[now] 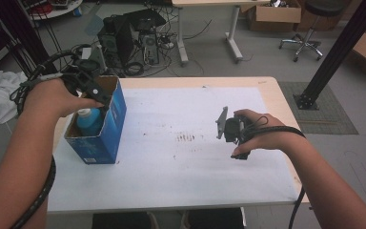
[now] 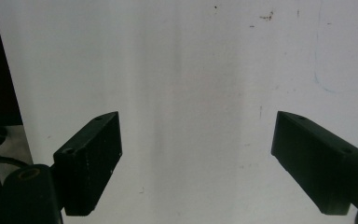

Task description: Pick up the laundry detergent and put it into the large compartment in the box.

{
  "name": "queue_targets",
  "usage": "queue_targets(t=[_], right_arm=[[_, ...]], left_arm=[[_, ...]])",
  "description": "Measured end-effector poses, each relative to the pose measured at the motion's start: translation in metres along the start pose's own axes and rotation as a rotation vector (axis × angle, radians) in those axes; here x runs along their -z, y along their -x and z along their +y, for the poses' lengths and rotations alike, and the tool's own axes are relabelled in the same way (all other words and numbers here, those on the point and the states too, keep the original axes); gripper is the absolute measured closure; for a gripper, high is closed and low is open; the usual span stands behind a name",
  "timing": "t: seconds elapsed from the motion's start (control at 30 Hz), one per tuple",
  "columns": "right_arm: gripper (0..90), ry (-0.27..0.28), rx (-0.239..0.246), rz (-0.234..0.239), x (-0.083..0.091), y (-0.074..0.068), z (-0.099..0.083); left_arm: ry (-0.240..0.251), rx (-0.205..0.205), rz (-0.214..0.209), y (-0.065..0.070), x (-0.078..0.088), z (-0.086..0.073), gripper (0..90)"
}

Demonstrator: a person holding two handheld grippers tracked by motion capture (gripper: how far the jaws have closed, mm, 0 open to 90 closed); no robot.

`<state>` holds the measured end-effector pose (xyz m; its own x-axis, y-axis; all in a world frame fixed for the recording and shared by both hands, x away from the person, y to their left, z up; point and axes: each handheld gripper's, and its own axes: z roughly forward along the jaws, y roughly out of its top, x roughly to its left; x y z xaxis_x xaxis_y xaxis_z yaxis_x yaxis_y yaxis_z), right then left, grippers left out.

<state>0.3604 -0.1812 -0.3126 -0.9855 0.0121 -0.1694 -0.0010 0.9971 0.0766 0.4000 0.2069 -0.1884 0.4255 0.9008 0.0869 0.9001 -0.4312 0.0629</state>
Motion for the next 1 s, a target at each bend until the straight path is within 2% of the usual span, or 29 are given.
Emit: queue_targets(t=[0.13, 0.3, 0.33, 0.5, 0.53, 0.6, 0.63, 0.77, 0.9, 1.0], right_arm=[[16.2, -0.002, -0.003, 0.0, 0.001, 0.001, 0.0], [16.2, -0.001, -0.006, -0.003, 0.005, 0.003, 0.0], [16.2, 0.0, -0.008, -0.004, 0.006, 0.004, 0.0], [16.2, -0.004, -0.009, -0.003, 0.008, 0.005, 0.0], [16.2, -0.005, -0.009, -0.002, 0.008, 0.005, 0.001], [16.2, -0.008, -0.011, -0.002, 0.007, 0.005, 0.001], [16.2, -0.009, -0.01, -0.001, 0.008, 0.005, 0.002], [16.2, -0.011, -0.006, -0.004, 0.009, 0.007, 0.003], [16.2, -0.012, -0.003, -0.006, 0.011, 0.008, 0.004], [16.2, -0.015, -0.004, -0.006, 0.013, 0.01, 0.005]], left_arm=[[0.021, -0.078, -0.004, 0.012, 0.011, 0.002, 0.1], [0.05, -0.202, -0.027, 0.03, 0.023, 0.005, 0.1], [0.054, -0.214, -0.024, 0.033, 0.024, 0.005, 0.1], [0.077, -0.329, -0.031, 0.051, 0.028, 0.008, 0.1], [0.09, -0.358, -0.042, 0.055, 0.028, 0.008, 0.1], [0.108, -0.405, -0.108, 0.061, 0.029, 0.009, 0.1], [0.11, -0.427, -0.122, 0.064, 0.029, 0.009, 0.1], [0.117, -0.507, -0.156, 0.076, 0.028, 0.01, 0.1], [0.114, -0.59, -0.164, 0.091, 0.028, 0.01, 0.1], [0.115, -0.668, -0.168, 0.103, 0.028, 0.01, 0.1]])
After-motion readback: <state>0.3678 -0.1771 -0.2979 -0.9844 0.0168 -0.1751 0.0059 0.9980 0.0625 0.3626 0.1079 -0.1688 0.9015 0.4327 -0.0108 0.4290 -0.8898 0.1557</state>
